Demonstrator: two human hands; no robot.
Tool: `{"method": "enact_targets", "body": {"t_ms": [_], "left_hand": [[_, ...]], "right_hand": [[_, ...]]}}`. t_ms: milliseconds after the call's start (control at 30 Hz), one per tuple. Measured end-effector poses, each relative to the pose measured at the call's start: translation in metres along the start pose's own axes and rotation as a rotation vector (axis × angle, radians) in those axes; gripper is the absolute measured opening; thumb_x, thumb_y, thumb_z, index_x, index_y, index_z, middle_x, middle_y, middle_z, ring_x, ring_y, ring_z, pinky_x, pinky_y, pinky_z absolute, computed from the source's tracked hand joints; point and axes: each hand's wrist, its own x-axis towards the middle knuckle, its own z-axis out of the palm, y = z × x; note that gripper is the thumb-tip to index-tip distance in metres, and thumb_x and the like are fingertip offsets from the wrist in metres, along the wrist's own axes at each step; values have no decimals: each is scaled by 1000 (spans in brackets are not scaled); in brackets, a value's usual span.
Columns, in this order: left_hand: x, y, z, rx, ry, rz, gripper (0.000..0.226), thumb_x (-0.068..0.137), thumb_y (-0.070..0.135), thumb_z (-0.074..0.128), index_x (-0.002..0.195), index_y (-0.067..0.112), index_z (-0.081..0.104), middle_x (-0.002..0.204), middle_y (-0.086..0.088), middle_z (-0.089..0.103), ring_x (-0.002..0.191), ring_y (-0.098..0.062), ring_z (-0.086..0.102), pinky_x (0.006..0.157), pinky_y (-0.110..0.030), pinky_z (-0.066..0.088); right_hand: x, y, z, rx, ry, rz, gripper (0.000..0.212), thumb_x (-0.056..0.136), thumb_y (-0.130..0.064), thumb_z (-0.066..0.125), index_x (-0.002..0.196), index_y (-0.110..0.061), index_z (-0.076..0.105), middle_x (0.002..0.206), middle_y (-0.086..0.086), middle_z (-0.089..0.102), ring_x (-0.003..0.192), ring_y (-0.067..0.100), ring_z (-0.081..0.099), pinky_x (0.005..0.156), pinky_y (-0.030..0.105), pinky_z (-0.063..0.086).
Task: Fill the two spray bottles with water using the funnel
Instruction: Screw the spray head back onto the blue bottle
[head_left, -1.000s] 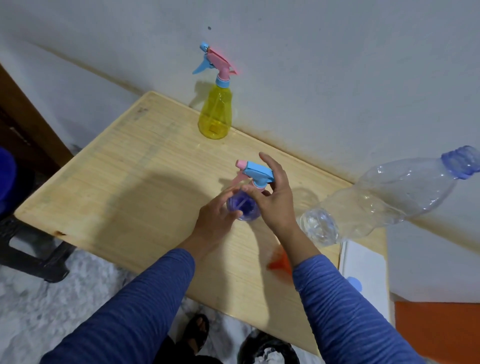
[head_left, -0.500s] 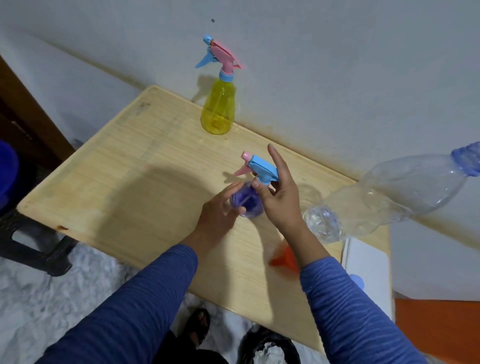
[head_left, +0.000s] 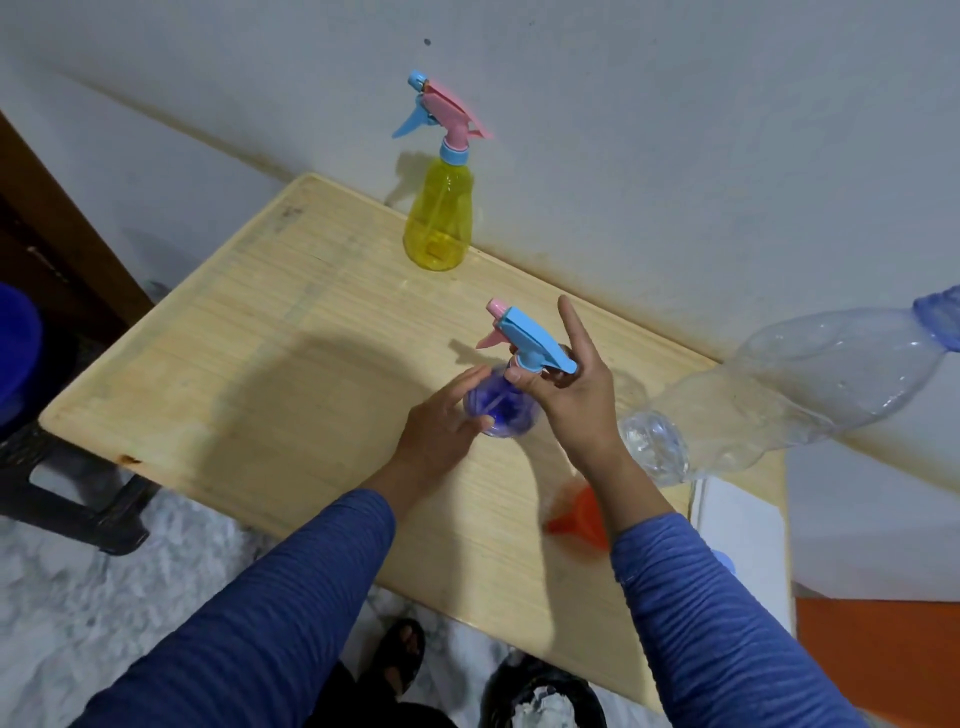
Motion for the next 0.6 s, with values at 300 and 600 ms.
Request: {"method": "enact_targets", "body": {"t_ms": [300,600], "left_hand": [[-26,-12,-33,99,177,-46,50,86,27,64,133,25,48,132,5,53,112,-2,46,89,-11,31],[-37,-51,-87,671,504,-296,57,98,36,37,147,11,23,155,-8,21,145,-27,10,115,-45,7]], "right_hand": [[24,-33,3,24,-140,75,16,81,-17,72,93,-27,67,98,-8,67,87,4,60,79,24,44],[27,-39,37,284,-472,415,29,96,-23,49,124,-23,56,90,5,67,74,9,64,57,18,45]]}}
